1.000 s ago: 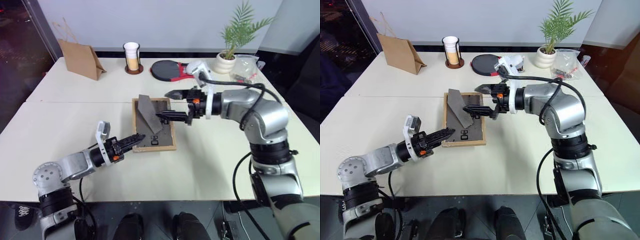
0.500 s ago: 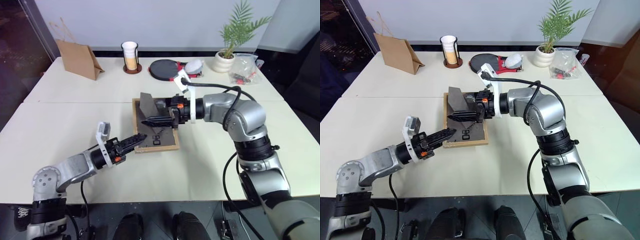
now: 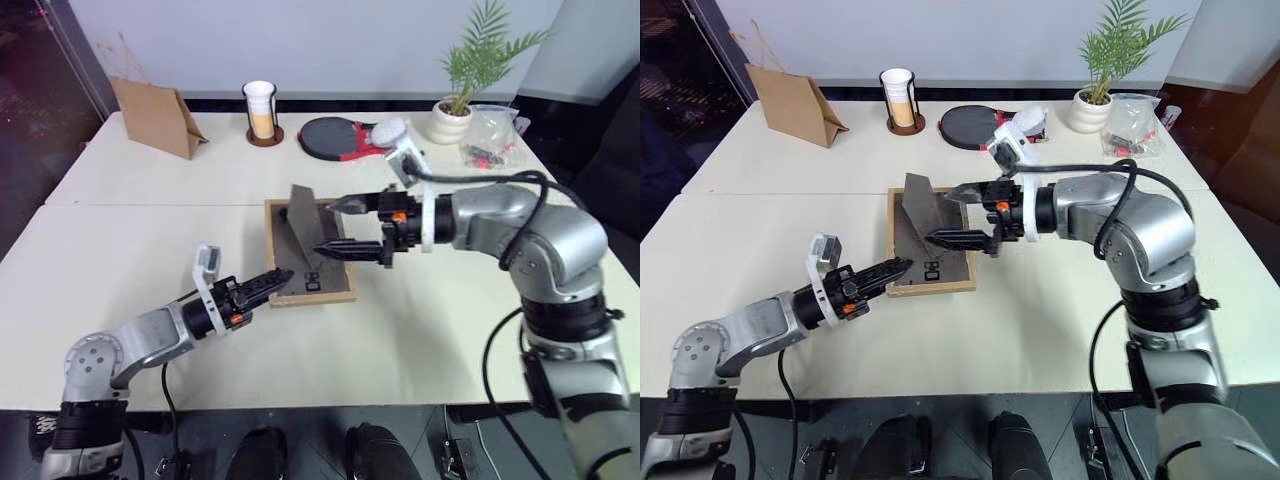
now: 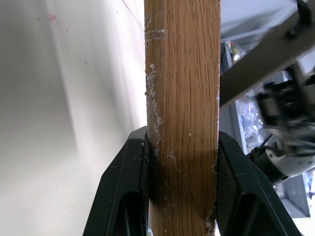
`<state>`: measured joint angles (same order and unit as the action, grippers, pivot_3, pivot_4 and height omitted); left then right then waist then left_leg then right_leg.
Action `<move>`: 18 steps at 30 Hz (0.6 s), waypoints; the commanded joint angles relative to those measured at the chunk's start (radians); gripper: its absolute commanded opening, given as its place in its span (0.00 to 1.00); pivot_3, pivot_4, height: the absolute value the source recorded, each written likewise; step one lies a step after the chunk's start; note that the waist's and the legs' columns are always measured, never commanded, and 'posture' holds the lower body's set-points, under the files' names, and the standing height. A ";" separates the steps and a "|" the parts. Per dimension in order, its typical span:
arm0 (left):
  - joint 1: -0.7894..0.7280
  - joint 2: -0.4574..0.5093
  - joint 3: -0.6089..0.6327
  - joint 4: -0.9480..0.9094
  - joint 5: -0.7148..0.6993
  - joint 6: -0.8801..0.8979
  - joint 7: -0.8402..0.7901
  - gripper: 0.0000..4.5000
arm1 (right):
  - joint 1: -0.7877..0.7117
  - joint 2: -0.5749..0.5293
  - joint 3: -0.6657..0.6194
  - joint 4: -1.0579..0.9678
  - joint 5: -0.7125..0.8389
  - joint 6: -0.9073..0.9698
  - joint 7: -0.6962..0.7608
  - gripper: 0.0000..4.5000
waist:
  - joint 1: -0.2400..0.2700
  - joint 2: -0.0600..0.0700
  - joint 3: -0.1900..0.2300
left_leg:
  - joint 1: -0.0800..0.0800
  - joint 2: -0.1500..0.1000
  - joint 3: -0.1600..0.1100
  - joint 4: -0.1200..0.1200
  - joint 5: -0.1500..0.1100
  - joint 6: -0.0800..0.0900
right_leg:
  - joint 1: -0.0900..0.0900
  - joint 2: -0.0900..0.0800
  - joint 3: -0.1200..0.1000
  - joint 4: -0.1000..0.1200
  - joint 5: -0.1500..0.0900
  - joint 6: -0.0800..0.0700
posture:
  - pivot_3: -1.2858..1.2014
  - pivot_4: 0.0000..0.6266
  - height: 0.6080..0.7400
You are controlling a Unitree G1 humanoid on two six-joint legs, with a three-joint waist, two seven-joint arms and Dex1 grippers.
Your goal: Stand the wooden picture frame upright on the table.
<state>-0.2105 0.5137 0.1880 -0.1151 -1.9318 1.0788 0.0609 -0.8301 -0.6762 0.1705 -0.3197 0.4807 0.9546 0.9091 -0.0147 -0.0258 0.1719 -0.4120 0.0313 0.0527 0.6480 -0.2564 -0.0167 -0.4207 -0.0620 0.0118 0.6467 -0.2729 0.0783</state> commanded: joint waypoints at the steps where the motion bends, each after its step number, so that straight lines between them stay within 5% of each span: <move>1: -0.002 0.014 0.009 -0.058 -0.040 -0.011 -0.035 0.23 | 0.004 -0.098 0.013 -0.001 -0.137 -0.203 0.023 0.99 | 0.001 0.000 0.000 | 0.000 0.000 0.000 0.000 0.000 0.000 | 0.000 0.000 0.000 0.000 0.000 0.000 | 0.52 0.24 1.00; 4: 0.004 0.024 0.015 -0.061 -0.040 -0.007 -0.047 0.23 | 0.053 -0.187 0.028 0.059 -0.327 -0.578 0.020 0.99 | 0.002 0.000 0.000 | 0.000 -0.001 0.001 0.001 0.000 0.000 | 0.000 0.001 0.000 0.000 0.000 0.000 | 0.52 0.24 1.00; 8: -0.004 0.035 0.009 -0.050 -0.040 0.013 -0.072 0.23 | 0.092 -0.181 0.071 0.270 -0.625 -1.279 -0.176 0.99 | -0.002 0.000 0.000 | 0.000 -0.001 0.003 0.002 0.000 0.000 | 0.001 0.006 0.001 -0.001 0.000 0.001 | 0.52 0.24 1.00; 11: -0.015 0.036 0.002 -0.042 -0.040 0.017 -0.079 0.23 | 0.089 -0.130 0.116 0.414 -0.860 -1.627 -0.396 0.99 | -0.006 0.000 0.000 | 0.002 -0.001 0.004 0.002 0.000 0.000 | 0.001 0.009 0.003 0.000 0.001 0.003 | 0.52 0.24 1.00; 18: -0.028 0.029 -0.009 -0.039 -0.040 0.018 -0.078 0.23 | 0.000 0.013 0.184 0.647 -1.223 -1.892 -0.764 0.99 | -0.006 0.000 0.001 | 0.002 0.001 0.003 0.002 0.006 -0.010 | 0.000 0.011 0.005 0.002 0.001 0.003 | 0.52 0.24 1.00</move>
<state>-0.2180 0.5457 0.1791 -0.1173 -1.9434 1.0890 0.0025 -0.7871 -0.6849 0.3533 0.3318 -0.6943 -0.8903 0.2302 -0.0203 -0.0262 0.1726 -0.4099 0.0327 0.0557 0.6499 -0.2503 -0.0267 -0.4204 -0.0506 0.0172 0.6486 -0.2717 0.0810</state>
